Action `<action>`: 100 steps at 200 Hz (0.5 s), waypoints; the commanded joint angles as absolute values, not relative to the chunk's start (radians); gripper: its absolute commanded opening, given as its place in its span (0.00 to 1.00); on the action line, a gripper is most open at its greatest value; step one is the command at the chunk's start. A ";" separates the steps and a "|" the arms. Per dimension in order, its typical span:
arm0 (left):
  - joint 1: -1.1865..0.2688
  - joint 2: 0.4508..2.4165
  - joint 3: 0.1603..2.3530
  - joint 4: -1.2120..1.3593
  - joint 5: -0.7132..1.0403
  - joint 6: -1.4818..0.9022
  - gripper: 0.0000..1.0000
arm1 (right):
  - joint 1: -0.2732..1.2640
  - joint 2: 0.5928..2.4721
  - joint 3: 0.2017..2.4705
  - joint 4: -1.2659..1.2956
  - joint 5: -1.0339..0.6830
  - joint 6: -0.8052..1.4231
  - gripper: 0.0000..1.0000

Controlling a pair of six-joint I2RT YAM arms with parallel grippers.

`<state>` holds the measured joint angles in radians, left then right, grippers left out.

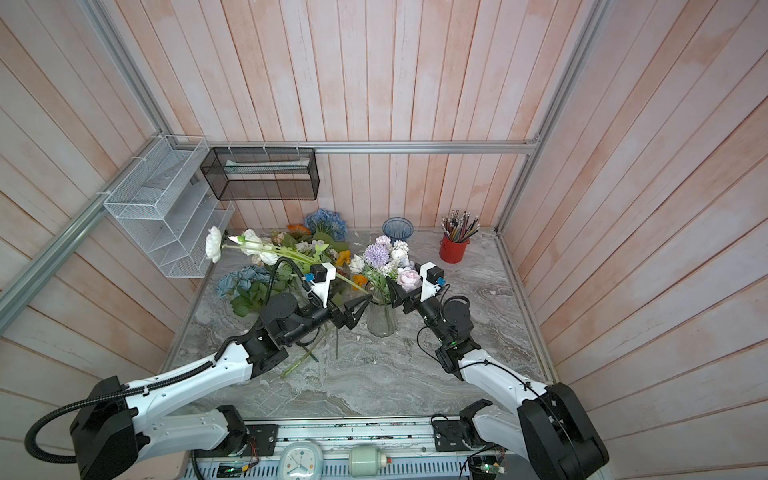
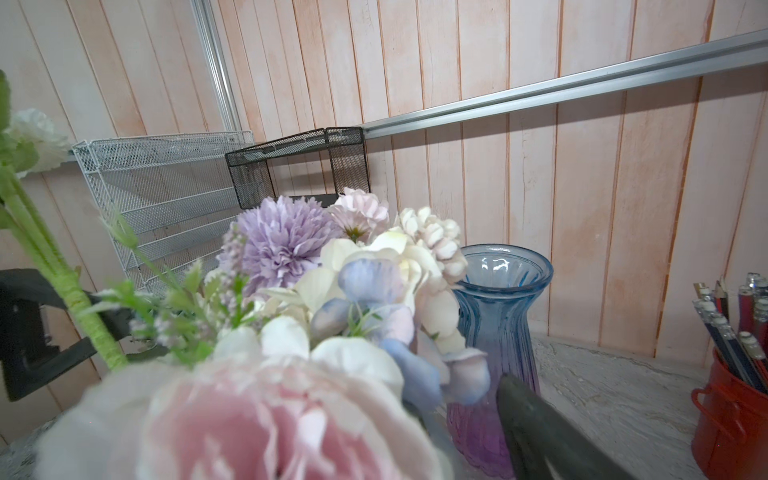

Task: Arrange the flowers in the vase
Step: 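Open left gripper to release the white flower into the vase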

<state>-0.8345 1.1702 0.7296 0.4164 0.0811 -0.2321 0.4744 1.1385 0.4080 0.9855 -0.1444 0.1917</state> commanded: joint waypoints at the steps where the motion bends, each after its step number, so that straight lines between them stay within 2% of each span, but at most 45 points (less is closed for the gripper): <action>1: -0.836 1.139 0.691 0.267 0.081 -0.189 1.00 | 0.471 1.127 0.408 0.970 -0.163 0.199 0.97; 64: -0.836 1.297 0.858 0.327 0.137 -0.046 0.96 | 0.471 1.114 0.410 0.944 -0.165 0.196 0.97; 100: -0.835 1.315 0.875 0.314 0.157 -0.070 0.95 | 0.471 1.119 0.410 0.946 -0.166 0.195 0.97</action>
<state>-0.8345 1.3125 0.8513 0.3191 0.1284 -0.0849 0.4744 1.1282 0.4080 0.9604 -0.1558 0.1913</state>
